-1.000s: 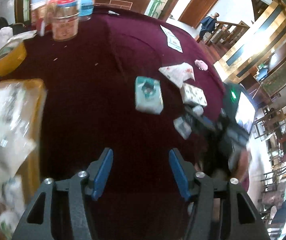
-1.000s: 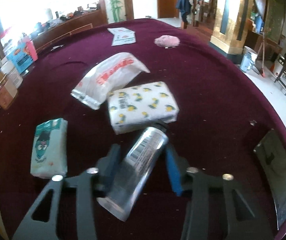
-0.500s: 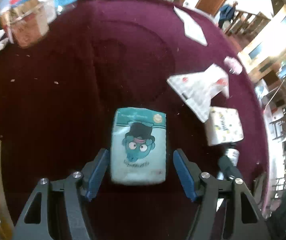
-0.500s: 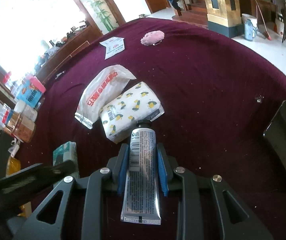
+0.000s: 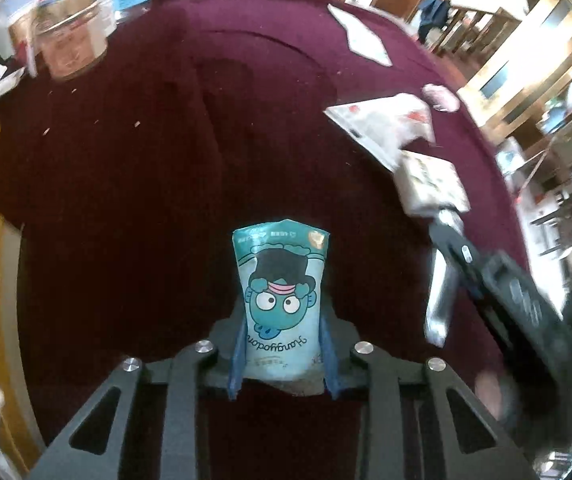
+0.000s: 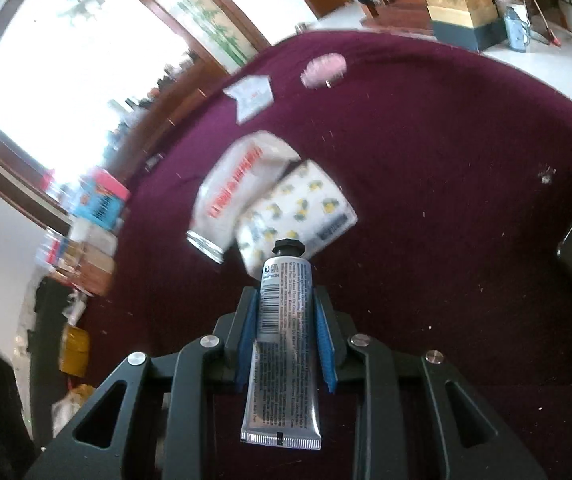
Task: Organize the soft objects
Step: 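Grasp the teal cartoon packet with left gripper while right grasps silver tube, then carry the teal packet and silver tube over the tray with both grippers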
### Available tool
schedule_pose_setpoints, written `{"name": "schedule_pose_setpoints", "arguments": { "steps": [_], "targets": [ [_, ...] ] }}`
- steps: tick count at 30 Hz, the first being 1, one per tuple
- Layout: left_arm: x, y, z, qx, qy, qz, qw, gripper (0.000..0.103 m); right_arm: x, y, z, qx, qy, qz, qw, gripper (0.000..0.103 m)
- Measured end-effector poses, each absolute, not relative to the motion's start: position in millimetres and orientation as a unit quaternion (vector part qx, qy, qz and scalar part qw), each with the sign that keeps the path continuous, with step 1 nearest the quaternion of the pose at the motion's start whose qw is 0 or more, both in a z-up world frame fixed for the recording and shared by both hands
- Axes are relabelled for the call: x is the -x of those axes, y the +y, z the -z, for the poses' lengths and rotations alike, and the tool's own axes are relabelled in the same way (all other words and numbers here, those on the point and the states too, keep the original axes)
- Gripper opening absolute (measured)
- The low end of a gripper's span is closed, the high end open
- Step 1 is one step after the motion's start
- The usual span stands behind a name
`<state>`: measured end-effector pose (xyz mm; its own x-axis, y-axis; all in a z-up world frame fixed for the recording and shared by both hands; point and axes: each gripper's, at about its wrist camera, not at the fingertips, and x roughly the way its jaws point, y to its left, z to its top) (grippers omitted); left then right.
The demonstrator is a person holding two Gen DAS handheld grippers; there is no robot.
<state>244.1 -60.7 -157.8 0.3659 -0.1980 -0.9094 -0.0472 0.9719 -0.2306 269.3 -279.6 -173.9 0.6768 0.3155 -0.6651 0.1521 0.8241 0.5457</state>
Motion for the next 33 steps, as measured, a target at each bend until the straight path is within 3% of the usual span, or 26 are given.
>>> {"name": "schedule_pose_setpoints", "arguments": {
  "steps": [5,14,24,33],
  "targets": [
    [-200.1,-43.3,137.3,0.154,0.537,0.074,0.826,0.032,-252.9,-272.0,150.9,-0.286,0.335,-0.077,0.895,0.026],
    [-136.5,4.4,87.4,0.213,0.489,0.098,0.840,0.032,-238.9,-227.4,124.7,-0.229,0.295,-0.236,0.897,0.027],
    [-49.8,121.9,42.3,0.262,0.417,-0.005,0.870,0.032,-182.5,-90.3,78.3,-0.169,0.340,-0.480,0.791,0.027],
    [-7.0,200.1,44.6,0.301,0.380,-0.079,0.871,0.032,-144.8,-1.5,76.2,-0.141,0.384,-0.533,0.740,0.027]
  ]
}}
